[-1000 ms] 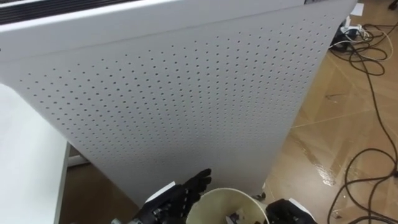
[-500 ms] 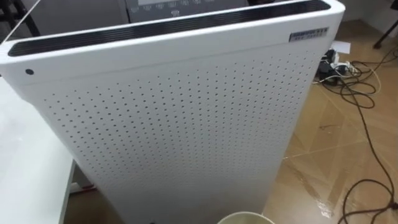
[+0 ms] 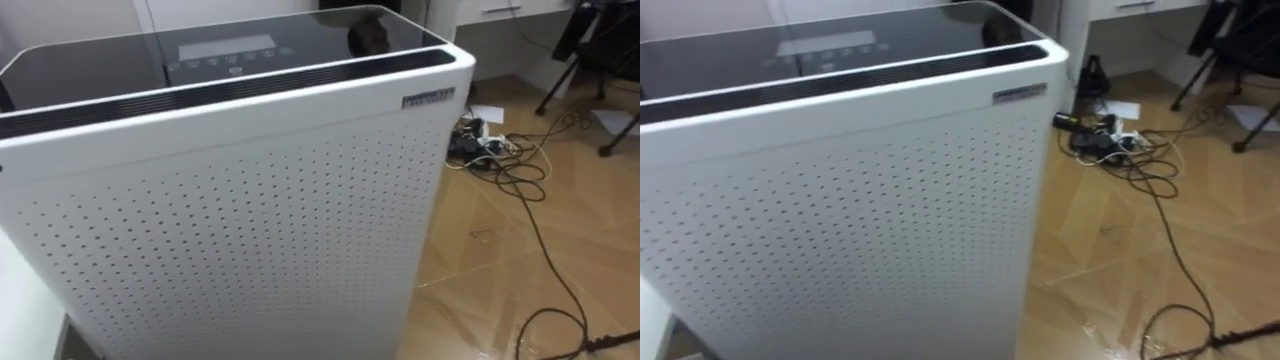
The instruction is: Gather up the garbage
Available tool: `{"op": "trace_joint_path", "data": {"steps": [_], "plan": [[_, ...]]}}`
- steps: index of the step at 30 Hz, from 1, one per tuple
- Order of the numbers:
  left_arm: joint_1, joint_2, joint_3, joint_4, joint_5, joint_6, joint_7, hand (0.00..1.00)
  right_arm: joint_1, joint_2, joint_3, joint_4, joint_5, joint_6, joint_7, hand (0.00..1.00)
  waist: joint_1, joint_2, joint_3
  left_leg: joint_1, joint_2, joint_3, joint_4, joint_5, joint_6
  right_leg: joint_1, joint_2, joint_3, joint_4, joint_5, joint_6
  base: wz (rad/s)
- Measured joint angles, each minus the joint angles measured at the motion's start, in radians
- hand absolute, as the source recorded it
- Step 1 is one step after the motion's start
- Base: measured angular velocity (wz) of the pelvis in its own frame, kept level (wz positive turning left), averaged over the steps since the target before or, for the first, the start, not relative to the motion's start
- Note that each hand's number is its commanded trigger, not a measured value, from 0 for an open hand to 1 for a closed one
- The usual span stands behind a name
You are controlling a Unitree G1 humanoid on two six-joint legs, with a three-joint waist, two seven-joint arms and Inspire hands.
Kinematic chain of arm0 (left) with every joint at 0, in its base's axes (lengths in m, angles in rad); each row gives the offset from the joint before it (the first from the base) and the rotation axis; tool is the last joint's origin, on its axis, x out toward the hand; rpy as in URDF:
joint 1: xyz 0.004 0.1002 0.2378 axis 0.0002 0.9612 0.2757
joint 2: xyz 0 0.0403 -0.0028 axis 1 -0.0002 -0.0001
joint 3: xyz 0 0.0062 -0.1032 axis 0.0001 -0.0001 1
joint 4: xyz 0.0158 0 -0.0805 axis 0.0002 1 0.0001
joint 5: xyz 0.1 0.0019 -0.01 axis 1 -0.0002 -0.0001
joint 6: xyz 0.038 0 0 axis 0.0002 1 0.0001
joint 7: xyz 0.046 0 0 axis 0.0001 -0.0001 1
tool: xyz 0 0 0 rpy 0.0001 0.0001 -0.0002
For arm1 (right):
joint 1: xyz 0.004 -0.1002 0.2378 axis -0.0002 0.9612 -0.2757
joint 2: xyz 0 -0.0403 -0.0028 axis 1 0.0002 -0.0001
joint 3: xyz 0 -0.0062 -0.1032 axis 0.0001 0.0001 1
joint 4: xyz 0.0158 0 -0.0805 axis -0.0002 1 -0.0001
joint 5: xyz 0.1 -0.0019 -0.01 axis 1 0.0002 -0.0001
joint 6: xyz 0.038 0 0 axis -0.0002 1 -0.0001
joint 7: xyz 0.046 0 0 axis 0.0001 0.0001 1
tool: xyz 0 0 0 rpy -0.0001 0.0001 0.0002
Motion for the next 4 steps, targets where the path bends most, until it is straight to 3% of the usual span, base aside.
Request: {"op": "trace_joint_path", "data": {"steps": [3, 4], "plan": [[0.002, -0.013, 0.058, 0.116, -0.056, 0.054, 0.018, 0.0, 0.027, 0.022, -0.035, 0.056, 0.054, 0.022, -0.025, 1.0, 0.0, -0.024, 0.0003, 0.015, 0.01, 0.002, 0.002, -0.001, -0.002, 0.018, 0.012, 0.0, -0.018, -0.003, -0.008, -0.06], [0.003, -0.014, 0.079, 0.152, -0.059, 0.073, 0.029, 0.0, 0.028, 0.028, -0.047, 0.069, 0.064, 0.032, -0.033, 1.0, 0.0, -0.026, 0.0005, 0.015, 0.019, 0.002, 0.002, -0.009, -0.015, 0.02, 0.02, -0.001, -0.025, -0.003, -0.011, 0.0]]}}
